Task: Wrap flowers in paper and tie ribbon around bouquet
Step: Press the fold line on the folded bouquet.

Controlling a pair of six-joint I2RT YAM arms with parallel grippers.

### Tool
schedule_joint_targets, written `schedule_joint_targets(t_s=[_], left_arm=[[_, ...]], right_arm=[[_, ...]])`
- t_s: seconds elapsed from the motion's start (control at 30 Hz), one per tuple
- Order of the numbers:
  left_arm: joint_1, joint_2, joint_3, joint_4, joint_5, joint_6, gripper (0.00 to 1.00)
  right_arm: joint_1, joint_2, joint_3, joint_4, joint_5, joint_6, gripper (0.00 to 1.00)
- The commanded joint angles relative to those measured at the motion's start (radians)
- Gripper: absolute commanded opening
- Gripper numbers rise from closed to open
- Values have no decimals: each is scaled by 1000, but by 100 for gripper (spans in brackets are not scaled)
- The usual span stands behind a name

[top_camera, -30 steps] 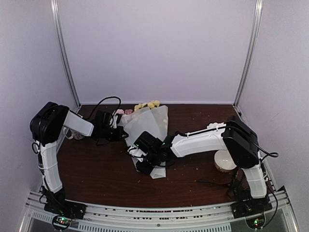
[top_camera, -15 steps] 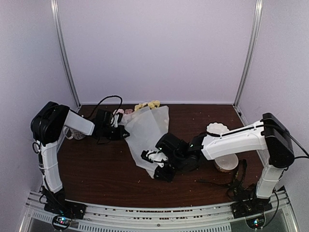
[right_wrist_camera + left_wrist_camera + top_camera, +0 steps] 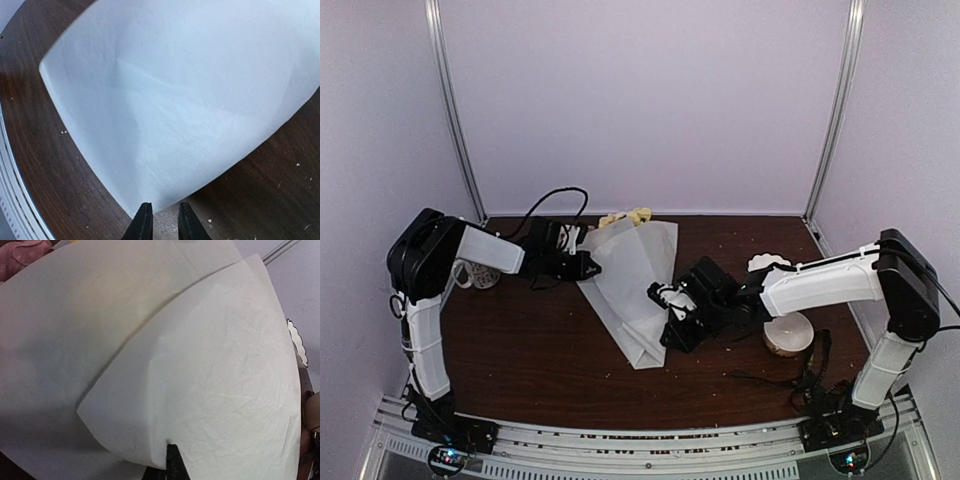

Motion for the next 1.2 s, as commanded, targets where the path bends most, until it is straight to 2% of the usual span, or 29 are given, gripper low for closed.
schedule_joint_targets(t_s=[0.0, 0.27, 0.47, 0.8, 1.17], left_arm=[[0, 33, 17, -11, -32, 23, 0], [0, 71, 27, -26, -40, 12, 0], [1, 70, 31, -37, -48, 9, 0], [30, 68, 44, -64, -63, 17, 0], [29, 67, 45, -67, -58, 36, 0]], right_arm=[[13, 26, 92, 55, -28, -9, 19], [51, 252, 357, -26, -27, -80, 19], [77, 399, 476, -131, -40, -89, 18], [82, 355, 294, -88, -4, -54, 15], [93, 235, 114, -107, 32, -47, 14]])
